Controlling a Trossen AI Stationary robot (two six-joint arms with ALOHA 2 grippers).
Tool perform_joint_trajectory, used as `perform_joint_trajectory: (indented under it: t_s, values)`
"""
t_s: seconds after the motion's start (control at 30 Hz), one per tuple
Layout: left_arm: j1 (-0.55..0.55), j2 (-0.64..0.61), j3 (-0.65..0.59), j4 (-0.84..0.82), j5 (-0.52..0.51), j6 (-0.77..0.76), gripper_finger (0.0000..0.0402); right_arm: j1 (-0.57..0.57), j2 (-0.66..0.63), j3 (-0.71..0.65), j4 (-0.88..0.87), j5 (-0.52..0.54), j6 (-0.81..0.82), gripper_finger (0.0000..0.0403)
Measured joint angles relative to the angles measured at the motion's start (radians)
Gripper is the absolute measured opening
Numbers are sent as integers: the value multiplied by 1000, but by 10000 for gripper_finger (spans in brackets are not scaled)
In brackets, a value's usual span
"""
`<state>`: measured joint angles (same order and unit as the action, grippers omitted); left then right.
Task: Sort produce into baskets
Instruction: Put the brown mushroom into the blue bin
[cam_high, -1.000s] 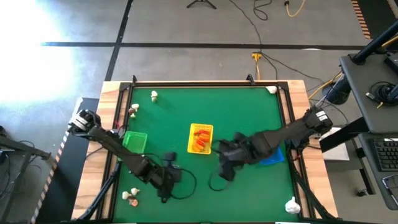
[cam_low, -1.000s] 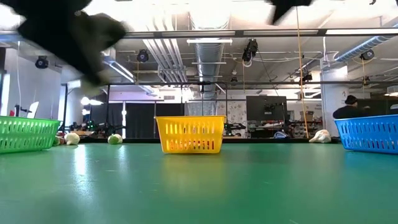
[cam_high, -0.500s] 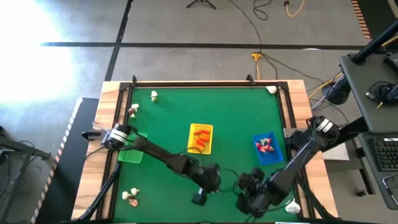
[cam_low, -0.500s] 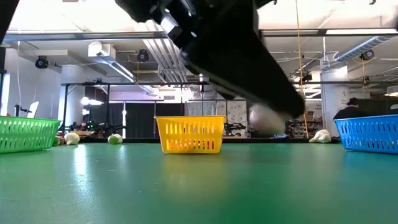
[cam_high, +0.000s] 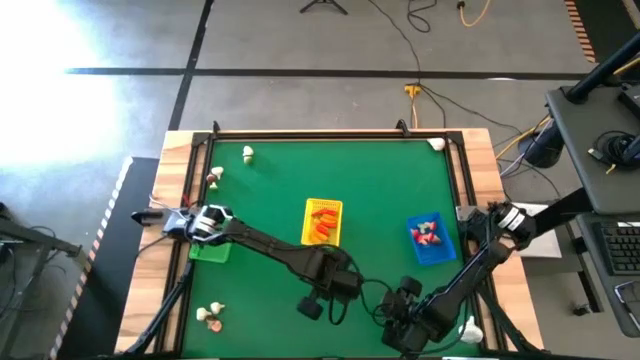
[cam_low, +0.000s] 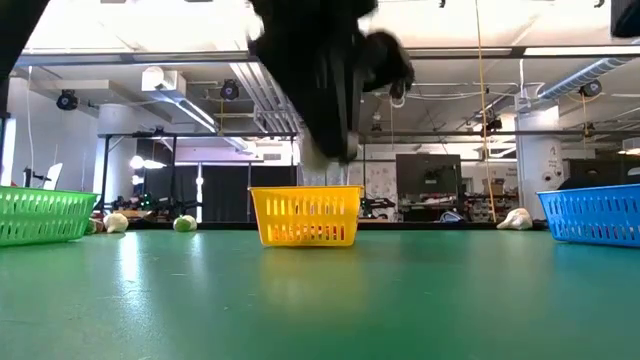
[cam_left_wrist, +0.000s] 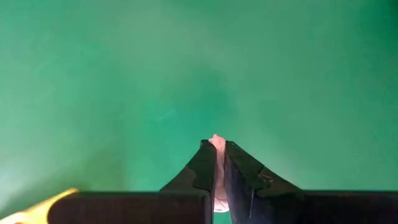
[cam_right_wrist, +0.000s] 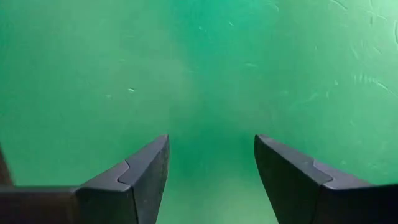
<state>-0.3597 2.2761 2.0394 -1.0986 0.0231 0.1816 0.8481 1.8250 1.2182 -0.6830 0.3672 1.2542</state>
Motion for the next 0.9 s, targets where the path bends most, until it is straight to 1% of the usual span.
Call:
perform_joint_trajectory:
  t_s: [0.1, 0.17, 0.23, 0.3, 0.37, 0.47, 0.57, 0.63, 0.67, 0.77, 0.9]
  values:
    - [4, 1, -19, 21, -24, -29, 0, -9, 19, 0, 1, 0, -10, 226]
    - [3, 2, -44, 99, -37, -60, 0, -15, 27, 0, 0, 0, -11, 226]
    - [1, 5, -82, 167, -90, -87, 4, -25, 32, 0, 7, 0, -7, 226]
    - [1, 12, -128, 265, -146, -113, 8, -32, 33, 0, 17, 0, 30, 226]
    - [8, 13, -166, 332, -177, -149, 13, -34, 33, 0, 24, 3, 75, 226]
    - [16, 13, -196, 382, -176, -167, 23, -32, 33, 0, 38, 1, 90, 226]
    - [14, 11, -212, 376, -170, -183, 40, -35, 33, 0, 38, 2, 78, 231]
    - [13, 8, -213, 372, -157, -211, 58, -43, 33, 0, 39, 30, 50, 238]
    - [13, 4, -211, 358, -133, -213, 68, -49, 33, 0, 43, 50, 30, 243]
    - [14, -12, -207, 342, -62, -168, 102, -73, 33, 0, 73, 121, -55, 258]
    - [0, -52, -209, 333, -60, -93, 143, -111, 33, 1, 186, 190, -293, 274]
